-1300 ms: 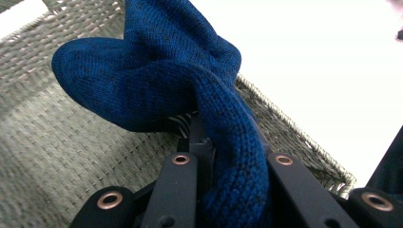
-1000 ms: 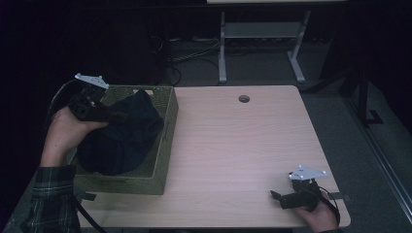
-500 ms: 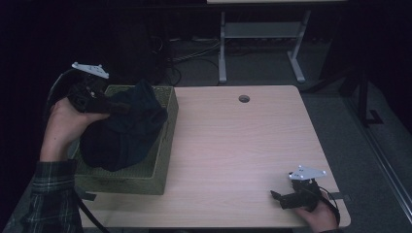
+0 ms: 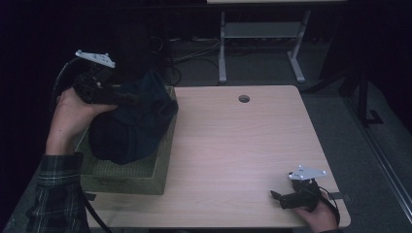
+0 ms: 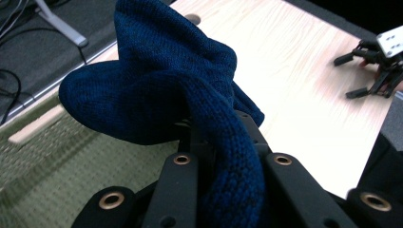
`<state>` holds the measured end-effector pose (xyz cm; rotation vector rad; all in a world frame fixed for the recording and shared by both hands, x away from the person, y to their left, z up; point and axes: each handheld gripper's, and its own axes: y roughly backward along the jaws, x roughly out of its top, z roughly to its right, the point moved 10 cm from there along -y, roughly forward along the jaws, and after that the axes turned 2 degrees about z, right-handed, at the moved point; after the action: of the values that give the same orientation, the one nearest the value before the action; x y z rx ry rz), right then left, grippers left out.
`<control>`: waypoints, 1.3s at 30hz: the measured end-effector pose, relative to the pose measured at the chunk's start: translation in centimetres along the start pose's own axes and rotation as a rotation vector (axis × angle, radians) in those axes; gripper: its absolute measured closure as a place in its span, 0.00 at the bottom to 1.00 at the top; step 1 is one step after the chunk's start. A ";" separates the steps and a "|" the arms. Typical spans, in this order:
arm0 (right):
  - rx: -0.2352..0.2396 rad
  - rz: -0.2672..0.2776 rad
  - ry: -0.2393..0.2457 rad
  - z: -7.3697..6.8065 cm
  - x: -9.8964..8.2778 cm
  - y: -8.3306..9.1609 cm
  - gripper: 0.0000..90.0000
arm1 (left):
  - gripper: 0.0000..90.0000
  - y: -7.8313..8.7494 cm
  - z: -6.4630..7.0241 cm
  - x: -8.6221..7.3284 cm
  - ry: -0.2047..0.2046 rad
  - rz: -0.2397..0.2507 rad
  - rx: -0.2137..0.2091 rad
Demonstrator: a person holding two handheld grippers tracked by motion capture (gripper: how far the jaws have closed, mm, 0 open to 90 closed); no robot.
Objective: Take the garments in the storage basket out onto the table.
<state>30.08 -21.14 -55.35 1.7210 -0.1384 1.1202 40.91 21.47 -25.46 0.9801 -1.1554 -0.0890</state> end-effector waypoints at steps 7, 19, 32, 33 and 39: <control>-0.002 -0.001 0.000 0.0 0.0 0.0 0.02 | 0.89 -0.8 0.8 1.2 -0.013 0.016 -0.013; -0.001 0.000 -0.001 0.0 0.0 0.0 0.02 | 0.89 -3.5 3.6 3.5 -0.059 0.027 -0.066; 0.000 0.001 -0.001 0.0 0.0 0.0 0.02 | 0.89 -7.9 7.6 5.7 -0.124 0.005 -0.131; 0.001 0.000 -0.004 0.0 0.0 0.0 0.02 | 0.89 -8.2 7.9 5.8 -0.125 0.005 -0.134; -0.001 0.000 0.000 0.0 0.0 0.0 0.02 | 0.89 -10.3 9.4 6.2 -0.134 0.007 -0.160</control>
<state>30.09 -21.14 -55.34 1.7202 -0.1386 1.1203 40.45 6.36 -27.51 0.8380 -1.2547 -0.2408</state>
